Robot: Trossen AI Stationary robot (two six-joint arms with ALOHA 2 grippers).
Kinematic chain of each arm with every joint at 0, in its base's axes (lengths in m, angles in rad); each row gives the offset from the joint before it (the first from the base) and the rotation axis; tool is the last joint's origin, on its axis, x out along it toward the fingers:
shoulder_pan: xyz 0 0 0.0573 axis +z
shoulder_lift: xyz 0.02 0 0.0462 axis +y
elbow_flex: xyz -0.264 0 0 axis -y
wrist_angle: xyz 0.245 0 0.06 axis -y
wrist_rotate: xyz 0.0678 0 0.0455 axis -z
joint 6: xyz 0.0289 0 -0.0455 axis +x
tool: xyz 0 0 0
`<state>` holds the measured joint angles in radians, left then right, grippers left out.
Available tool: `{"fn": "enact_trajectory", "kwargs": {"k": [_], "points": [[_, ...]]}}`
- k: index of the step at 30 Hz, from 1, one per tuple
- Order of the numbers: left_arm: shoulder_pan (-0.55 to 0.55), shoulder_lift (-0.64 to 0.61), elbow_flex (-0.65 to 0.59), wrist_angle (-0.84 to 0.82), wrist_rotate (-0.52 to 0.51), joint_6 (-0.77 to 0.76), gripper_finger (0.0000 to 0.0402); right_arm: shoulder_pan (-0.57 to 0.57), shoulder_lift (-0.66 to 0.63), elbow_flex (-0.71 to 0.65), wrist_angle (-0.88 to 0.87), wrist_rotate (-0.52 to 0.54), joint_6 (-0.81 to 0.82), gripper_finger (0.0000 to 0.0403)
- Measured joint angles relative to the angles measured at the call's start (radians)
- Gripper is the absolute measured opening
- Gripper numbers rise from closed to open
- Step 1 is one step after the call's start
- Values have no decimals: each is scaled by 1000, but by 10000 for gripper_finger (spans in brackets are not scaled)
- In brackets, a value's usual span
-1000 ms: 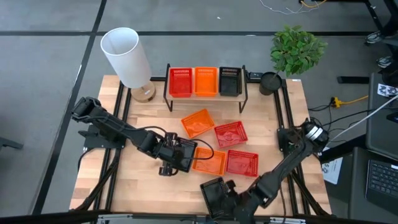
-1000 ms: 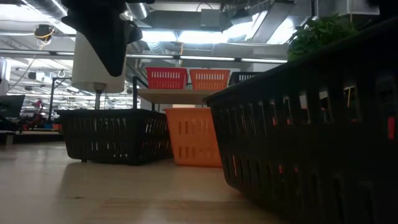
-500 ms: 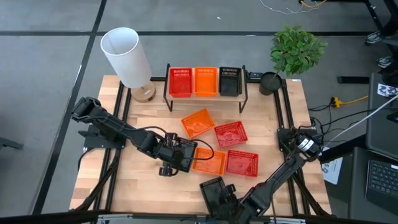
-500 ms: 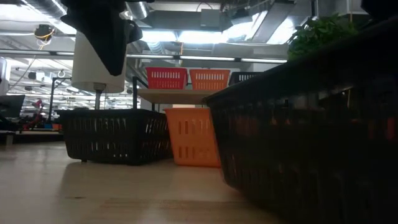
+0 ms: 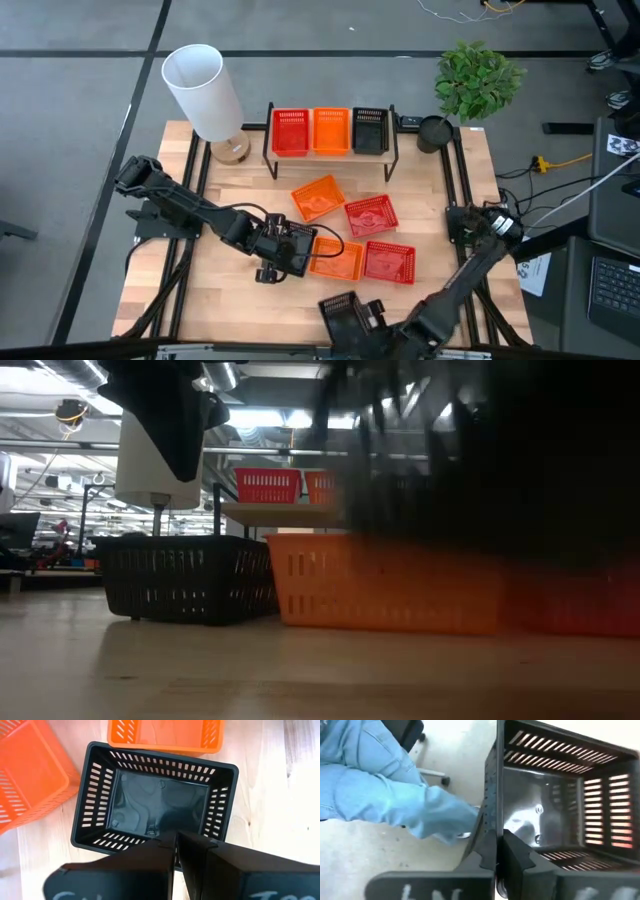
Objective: Stack baskets on shelf by color
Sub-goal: Stack the bottom black basket on the black basket on the shelf
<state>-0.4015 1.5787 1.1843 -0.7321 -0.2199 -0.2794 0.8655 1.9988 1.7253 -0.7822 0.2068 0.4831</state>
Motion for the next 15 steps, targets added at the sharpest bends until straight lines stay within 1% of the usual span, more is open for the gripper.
{"fn": "enact_trajectory", "kwargs": {"k": [2, 5, 8, 10, 11, 12, 14, 15], "points": [[0, 0, 0, 0, 0, 0, 11, 16, -1, 112, -128, 70, -16, 5], [-5, 0, 0, 0, 0, 0, 11, 44, -1, 266, -376, 246, -15, 4], [-30, 0, 0, -7, -3, 1, 11, 62, -1, 388, -641, 432, 34, 4], [-59, 0, 1, -36, -2, -4, 12, 62, -1, 454, -779, 507, 75, 4], [-73, 0, 1, -46, -3, -7, 11, 61, -2, 476, -803, 551, 80, 4], [-87, 0, 1, -46, -6, -7, 12, 55, -12, 484, -781, 590, 24, 4], [-111, -1, 1, -36, -8, -3, 11, 41, -34, 494, -750, 654, -148, 4], [-119, -1, 1, -31, -16, -2, 11, 28, -42, 510, -758, 686, -203, 3]]}}
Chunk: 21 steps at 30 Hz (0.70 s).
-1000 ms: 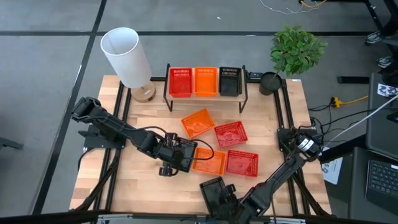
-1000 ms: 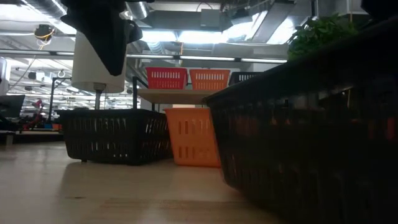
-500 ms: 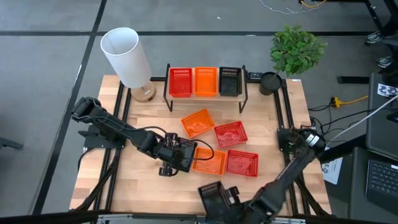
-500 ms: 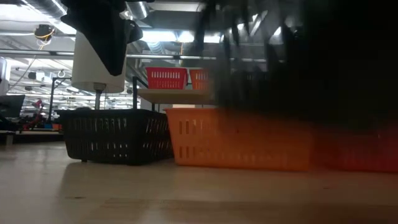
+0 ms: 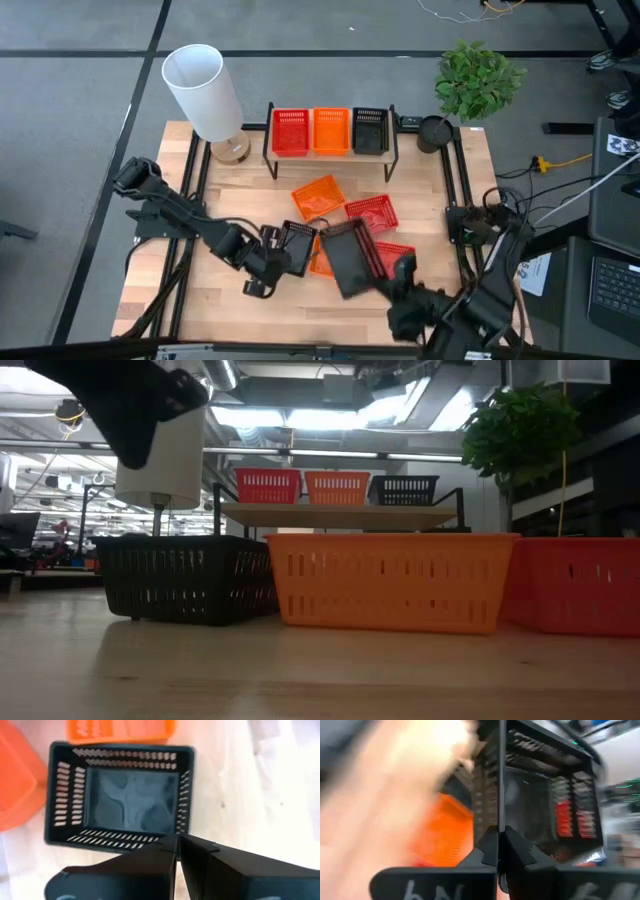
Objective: Stack baskets on shelf by color
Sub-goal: Stack the bottom black basket on the black basket on the shelf
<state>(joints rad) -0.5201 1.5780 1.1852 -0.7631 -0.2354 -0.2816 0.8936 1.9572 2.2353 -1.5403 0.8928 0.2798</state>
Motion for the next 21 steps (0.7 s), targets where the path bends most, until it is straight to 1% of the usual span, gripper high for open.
{"fn": "enact_trajectory", "kwargs": {"k": [2, 3, 4, 7, 8, 9, 11, 15, 18, 21], "points": [[-12, 0, 0, 1, -62, -12, 11, -36, -25, 18, -34, 60, -51, 2], [-14, 0, 0, 0, -126, -27, 11, -57, -42, 18, -26, 73, -86, 2], [-19, -2, 0, -5, -193, -42, 11, -81, -62, 18, -23, 70, -117, 2], [-10, -25, 0, -16, -413, -84, 11, -147, -116, 19, -34, 47, -128, 2], [-3, -41, 0, -15, -470, -104, 11, -168, -134, 19, -31, 34, -147, 2], [9, -55, 0, -15, -503, -114, 11, -189, -150, 19, -31, 32, -172, 2], [37, -66, 2, -12, -513, -103, 11, -242, -192, 19, -29, 35, -231, 2], [73, -78, 1, -20, -486, -101, 11, -394, -286, 19, -30, 29, -306, 2], [78, -76, 0, -33, -474, -102, 11, -547, -353, 19, -32, -60, -344, 2], [78, -76, 0, -32, -458, -102, 11, -722, -403, 19, -32, -198, -393, 2]]}}
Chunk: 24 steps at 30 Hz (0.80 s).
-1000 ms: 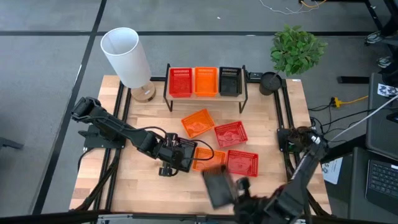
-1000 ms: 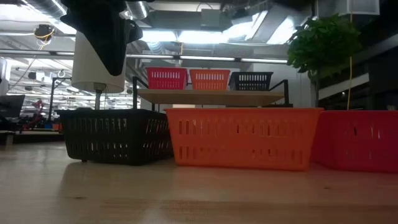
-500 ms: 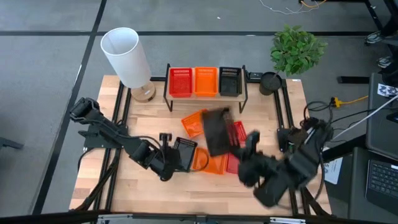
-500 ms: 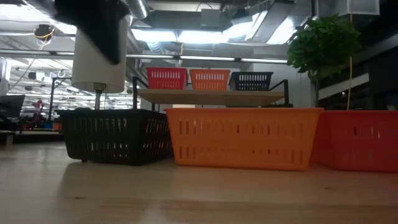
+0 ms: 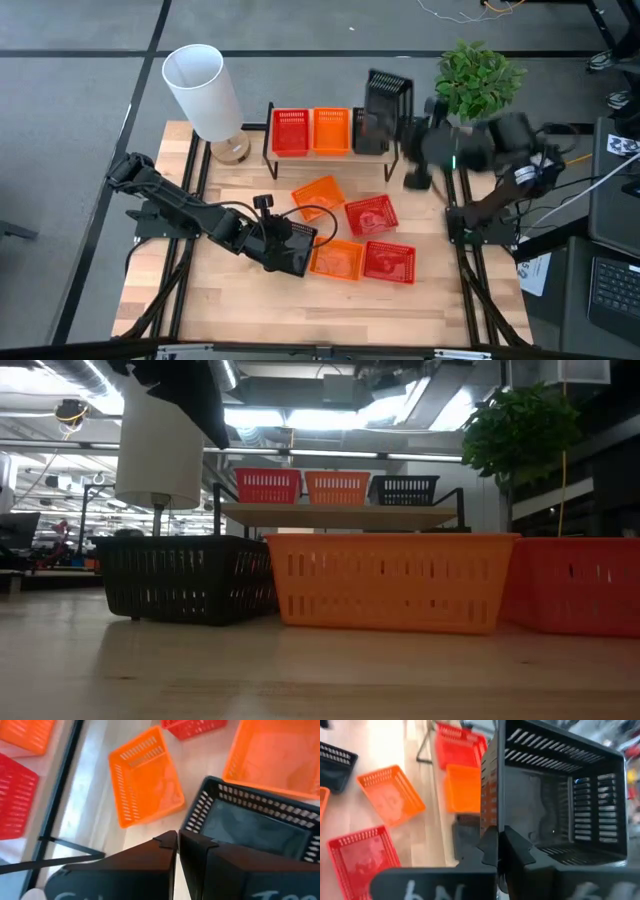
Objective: Stack baskets on shelf by color
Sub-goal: Stack the bottom black basket on the black basket on the shelf
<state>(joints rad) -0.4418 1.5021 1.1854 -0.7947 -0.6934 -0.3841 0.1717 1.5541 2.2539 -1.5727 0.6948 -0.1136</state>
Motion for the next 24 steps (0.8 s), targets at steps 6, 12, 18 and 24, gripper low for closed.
{"fn": "enact_trajectory", "kwargs": {"k": [6, 12, 18, 24], "points": [[5, 0, 0, 3, 29, -23, 11, -306, -9, -29, 42, -310, -159, 2], [13, 0, 0, 3, 29, -49, 11, -539, -4, -283, 235, -517, -337, 2], [12, 0, 0, 3, 23, -52, 11, -694, -30, -528, 311, -595, -347, 2], [27, 0, 0, 1, 22, -51, 11, -715, -70, -652, 468, -642, -396, 2]]}}
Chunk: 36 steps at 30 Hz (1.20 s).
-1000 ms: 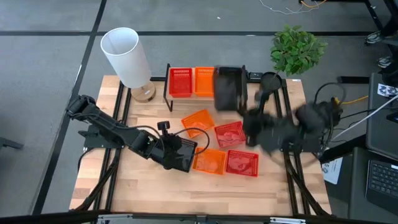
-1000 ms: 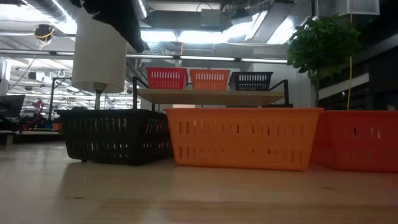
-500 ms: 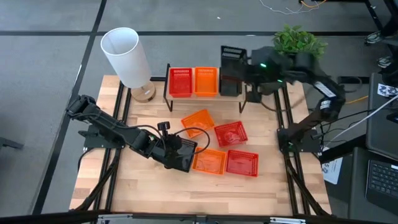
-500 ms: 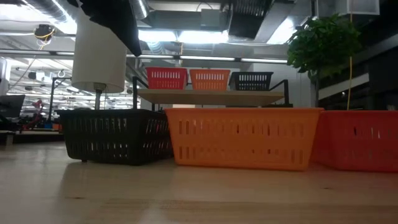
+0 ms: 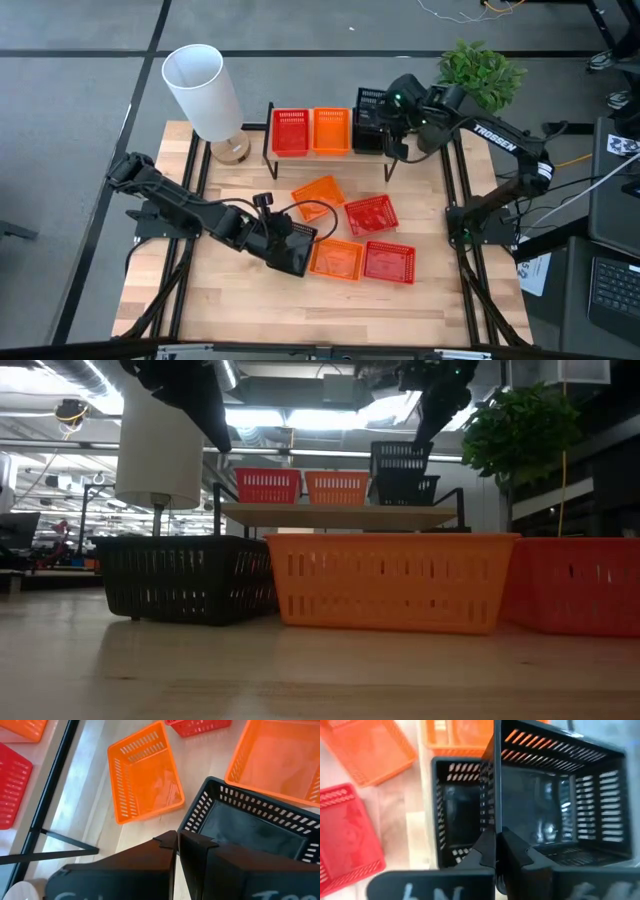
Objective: Stack baskets on shelf by color
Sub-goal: Stack the bottom black basket on the black basket on the shelf
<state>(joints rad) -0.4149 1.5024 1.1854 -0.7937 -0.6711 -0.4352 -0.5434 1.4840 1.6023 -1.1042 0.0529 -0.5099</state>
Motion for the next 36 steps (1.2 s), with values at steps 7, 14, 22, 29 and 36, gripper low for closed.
{"fn": "enact_trajectory", "kwargs": {"k": [7, 14, 22, 29, 36], "points": [[22, 0, 0, -1, 0, 0, 11, 0, -3, -61, -18, -32, -1, 2], [42, 0, 0, -1, 9, 1, 11, 25, -3, -82, -13, -30, 0, 2], [62, 0, -1, -1, 11, 1, 11, 94, -41, -81, -6, 35, 7, 2], [63, 0, -1, -1, 11, 1, 11, 104, -57, -88, 13, 59, 40, 2], [63, 0, -1, -2, 12, 1, 11, 122, -63, -88, 36, 59, 60, 2]]}}
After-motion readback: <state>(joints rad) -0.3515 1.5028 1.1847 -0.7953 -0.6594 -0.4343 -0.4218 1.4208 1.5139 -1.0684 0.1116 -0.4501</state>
